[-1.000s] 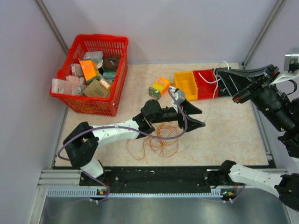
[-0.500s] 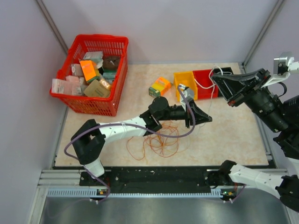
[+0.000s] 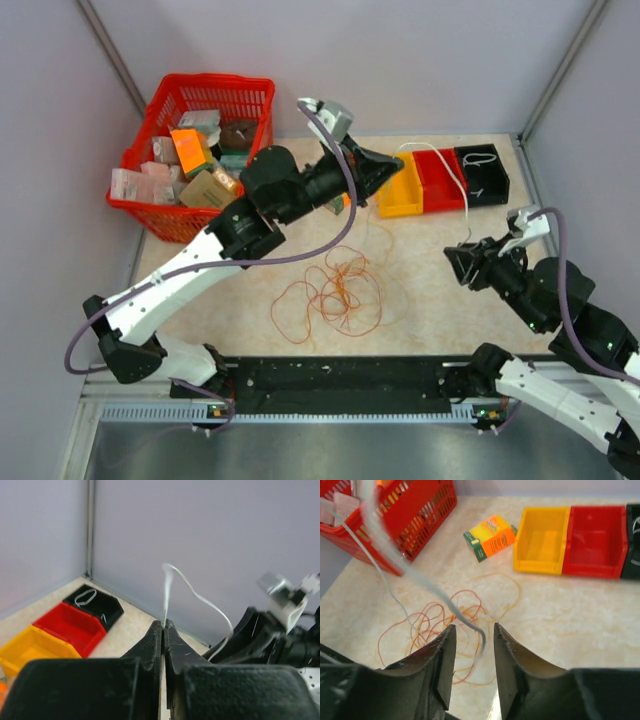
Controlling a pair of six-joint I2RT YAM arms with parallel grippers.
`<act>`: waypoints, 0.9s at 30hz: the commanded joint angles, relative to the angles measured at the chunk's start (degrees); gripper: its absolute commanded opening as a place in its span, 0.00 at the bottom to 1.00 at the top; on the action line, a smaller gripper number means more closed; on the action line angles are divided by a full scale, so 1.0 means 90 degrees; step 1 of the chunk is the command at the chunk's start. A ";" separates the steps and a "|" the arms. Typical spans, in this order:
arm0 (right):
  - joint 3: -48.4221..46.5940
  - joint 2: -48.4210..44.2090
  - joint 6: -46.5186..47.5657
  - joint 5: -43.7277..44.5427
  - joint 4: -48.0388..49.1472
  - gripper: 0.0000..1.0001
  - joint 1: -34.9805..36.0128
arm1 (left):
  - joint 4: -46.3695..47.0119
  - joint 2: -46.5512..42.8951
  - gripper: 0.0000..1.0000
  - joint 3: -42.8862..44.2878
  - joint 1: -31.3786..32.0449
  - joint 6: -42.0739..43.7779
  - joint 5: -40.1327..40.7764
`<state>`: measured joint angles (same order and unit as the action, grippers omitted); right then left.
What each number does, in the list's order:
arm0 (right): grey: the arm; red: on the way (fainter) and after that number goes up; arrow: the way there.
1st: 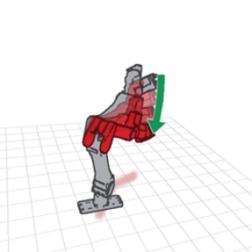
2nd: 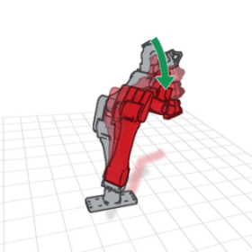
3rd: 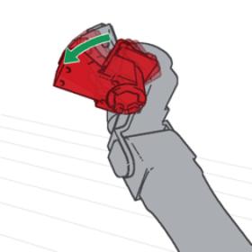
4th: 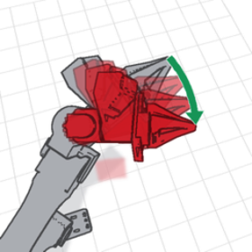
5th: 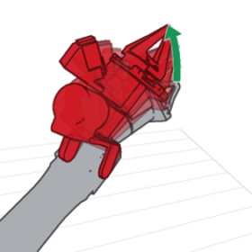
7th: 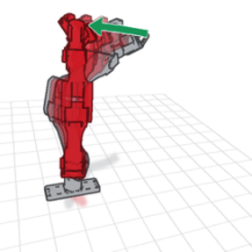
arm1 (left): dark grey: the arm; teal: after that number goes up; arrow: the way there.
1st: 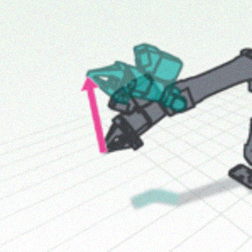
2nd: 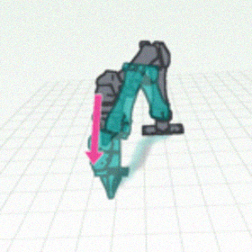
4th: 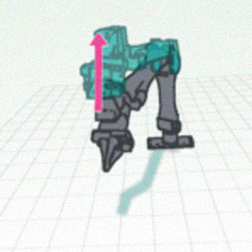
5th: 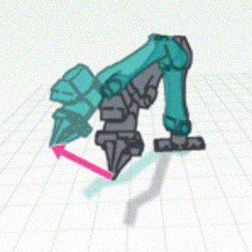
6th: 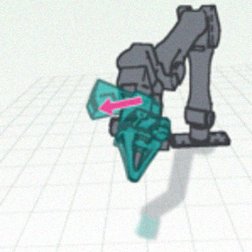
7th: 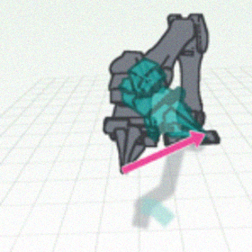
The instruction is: Untangle the cables
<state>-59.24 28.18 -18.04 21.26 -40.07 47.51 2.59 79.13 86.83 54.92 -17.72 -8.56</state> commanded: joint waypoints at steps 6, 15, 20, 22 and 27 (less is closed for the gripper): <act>-0.0515 0.0343 -0.0018 -0.0525 -0.0293 0.72 0.0073 | -0.1762 0.0280 0.00 0.2568 0.0002 -0.0335 0.0647; -0.3092 0.1935 0.0793 -0.1539 -0.0332 0.94 0.0073 | -0.0771 -0.0052 0.00 0.2677 -0.0037 -0.0651 0.0983; -0.3613 0.2600 0.1193 -0.3014 0.0183 0.96 0.0063 | -0.0626 0.0220 0.00 0.3514 -0.0037 -0.0122 0.0257; -0.3622 0.2863 0.1214 -0.3472 0.0525 0.96 0.0063 | -0.0873 0.0348 0.00 0.3828 -0.0047 -0.0102 0.0209; -0.3126 0.3206 0.1272 -0.3759 0.1619 0.96 0.0063 | -0.0815 0.0221 0.00 0.3654 -0.0037 -0.0170 0.0170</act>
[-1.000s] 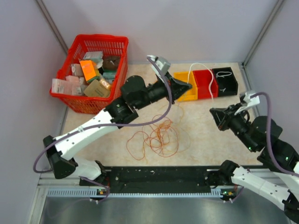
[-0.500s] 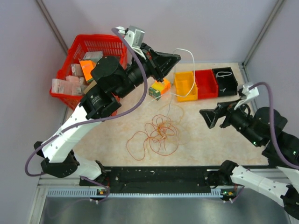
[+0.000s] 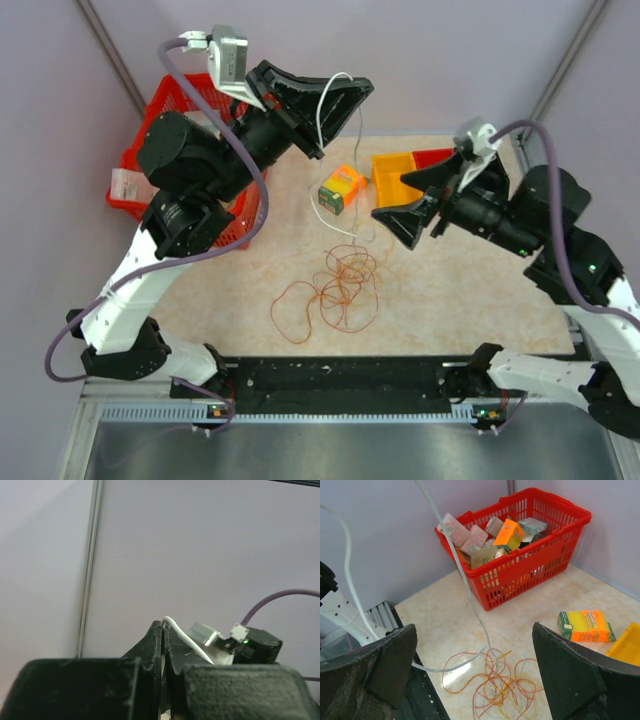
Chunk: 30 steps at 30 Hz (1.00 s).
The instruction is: Untangle the cables
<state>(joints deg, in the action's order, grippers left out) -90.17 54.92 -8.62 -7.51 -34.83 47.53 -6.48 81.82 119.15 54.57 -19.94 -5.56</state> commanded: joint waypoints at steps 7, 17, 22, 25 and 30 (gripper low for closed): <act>0.1375 0.0450 -0.0028 -0.0884 0.2832 0.89 0.0061 | 0.0388 -0.0224 0.00 -0.0095 0.0002 0.0146 -0.0183; 0.1756 0.0277 -0.1354 -0.0078 0.3441 0.00 0.0061 | -0.0167 -0.0798 0.00 -0.1234 -0.0008 0.1042 0.0178; 0.1183 0.0021 -0.1863 0.0706 0.2427 0.00 0.0022 | -0.0248 -0.1794 0.52 -0.3546 -0.0193 0.1308 0.0307; 0.0850 0.0128 -0.2146 0.0815 0.2113 0.00 0.0012 | 0.0327 -0.2439 0.88 -0.5099 -0.0282 0.1415 -0.0464; 0.0693 0.0168 -0.2586 0.0971 0.2093 0.00 0.0022 | 0.1791 -0.2715 0.93 -0.6928 -0.0282 0.0889 -0.1158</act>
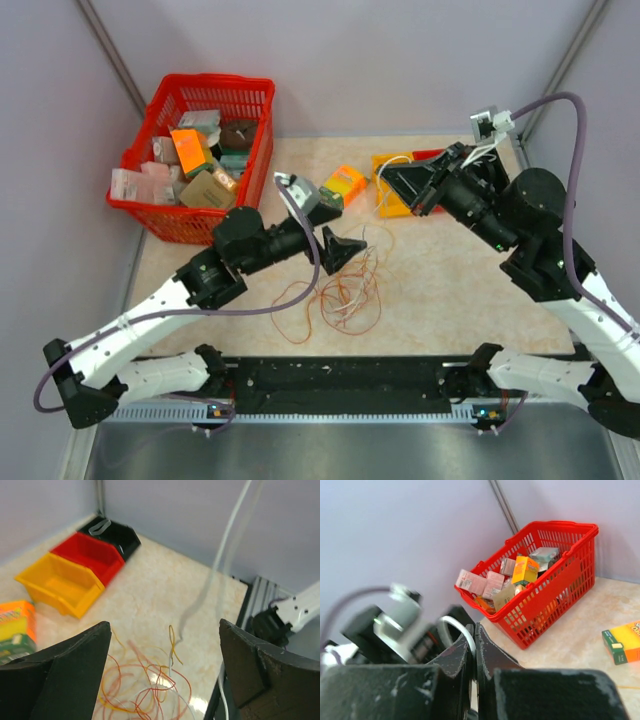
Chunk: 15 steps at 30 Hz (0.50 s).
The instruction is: Untangle the cables
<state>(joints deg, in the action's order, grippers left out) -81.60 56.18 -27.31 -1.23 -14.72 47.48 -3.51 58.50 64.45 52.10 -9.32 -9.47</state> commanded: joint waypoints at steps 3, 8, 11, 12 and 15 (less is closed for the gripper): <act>-0.0288 0.0017 -0.0647 0.0176 -0.0035 0.00 0.0017 | 0.2340 0.0178 0.93 -0.1329 -0.0007 -0.0644 -0.0958; -0.0464 -0.0022 -0.0755 -0.0019 0.0063 0.00 0.0017 | 0.2625 0.1037 0.87 -0.1389 -0.0007 -0.0897 -0.0763; -0.0727 -0.0002 -0.0580 0.0049 0.0044 0.00 0.0027 | 0.3249 0.1565 0.79 -0.1574 -0.0007 -0.1277 -0.1367; -0.0854 0.0007 -0.0511 0.0117 -0.0043 0.00 0.0017 | 0.3377 0.1702 0.78 -0.1633 0.0002 -0.1443 -0.1398; -0.1390 0.0017 -0.0238 0.0352 -0.0171 0.00 0.0027 | 0.3836 0.2112 0.71 -0.1935 -0.0007 -0.1747 -0.1175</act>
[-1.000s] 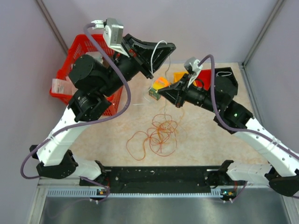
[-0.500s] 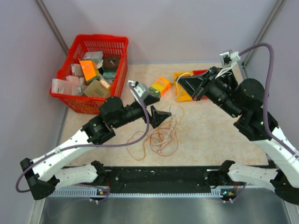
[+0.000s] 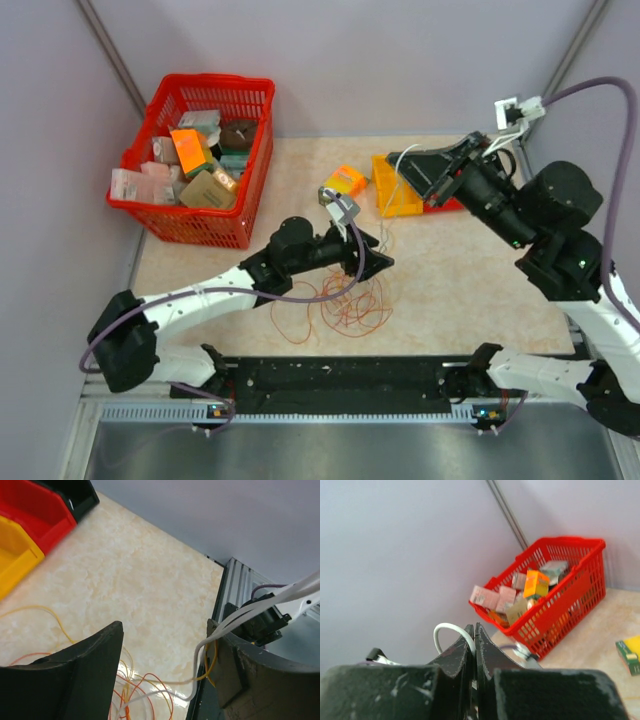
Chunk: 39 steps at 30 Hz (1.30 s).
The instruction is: Untangle the cables
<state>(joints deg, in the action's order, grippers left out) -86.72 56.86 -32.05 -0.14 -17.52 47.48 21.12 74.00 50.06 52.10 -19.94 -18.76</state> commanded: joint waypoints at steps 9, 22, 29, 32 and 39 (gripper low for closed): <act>-0.3097 0.0391 0.1255 0.0464 -0.0611 0.00 0.0017 | 0.1383 0.1416 0.37 -0.1079 -0.0192 -0.0879 0.0083; -0.2300 -0.0117 0.3521 0.3743 -0.0944 0.00 0.0017 | 0.1012 0.0939 0.46 -0.1773 -0.0359 -0.0948 -0.0201; -0.1878 0.0205 0.4636 0.4597 -0.0378 0.00 -0.0547 | 0.0680 0.0743 0.50 -0.1734 -0.0359 -0.0695 -0.0337; -0.1869 0.0400 0.4645 0.4566 -0.0368 0.00 -0.1075 | 0.0592 0.0685 0.61 -0.1802 -0.0359 -0.0548 -0.0454; -0.1526 0.0761 0.3739 0.3466 -0.0397 0.00 -0.3037 | 0.0953 0.0411 0.71 -0.2134 -0.0359 -0.0518 -0.0620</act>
<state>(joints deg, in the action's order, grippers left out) -99.33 61.80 6.55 36.95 -22.98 29.15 26.41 80.58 32.05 48.84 -25.78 -22.55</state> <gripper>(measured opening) 0.008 0.688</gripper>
